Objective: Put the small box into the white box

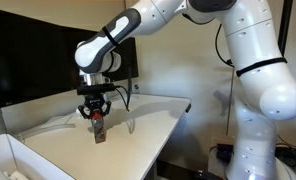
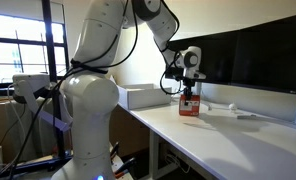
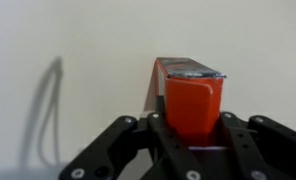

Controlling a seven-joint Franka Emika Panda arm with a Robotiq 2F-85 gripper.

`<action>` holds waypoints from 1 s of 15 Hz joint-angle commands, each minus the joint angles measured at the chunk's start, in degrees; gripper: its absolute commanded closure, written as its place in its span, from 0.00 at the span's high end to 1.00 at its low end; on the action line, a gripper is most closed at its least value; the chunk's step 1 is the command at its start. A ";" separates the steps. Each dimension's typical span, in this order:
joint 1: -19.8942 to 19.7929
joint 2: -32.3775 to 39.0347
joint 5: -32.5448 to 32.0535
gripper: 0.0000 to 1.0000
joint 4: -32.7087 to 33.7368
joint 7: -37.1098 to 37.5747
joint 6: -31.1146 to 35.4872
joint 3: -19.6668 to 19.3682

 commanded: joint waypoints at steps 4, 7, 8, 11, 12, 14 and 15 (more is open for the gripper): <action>0.84 -6.23 -0.83 0.12 -1.09 0.05 -6.30 1.69; 1.55 -8.37 -1.90 0.12 0.39 -0.15 -9.48 3.08; 1.81 -8.77 -2.34 0.12 1.23 -0.32 -10.45 3.56; 2.47 -8.26 -2.13 0.12 5.67 -2.75 -14.70 5.32; 2.76 -7.89 -2.27 0.12 7.10 -3.58 -15.55 5.85; 3.57 -7.00 -2.56 0.12 10.23 -5.44 -16.88 6.94; 3.96 -6.55 -2.64 0.12 11.59 -6.42 -17.23 7.42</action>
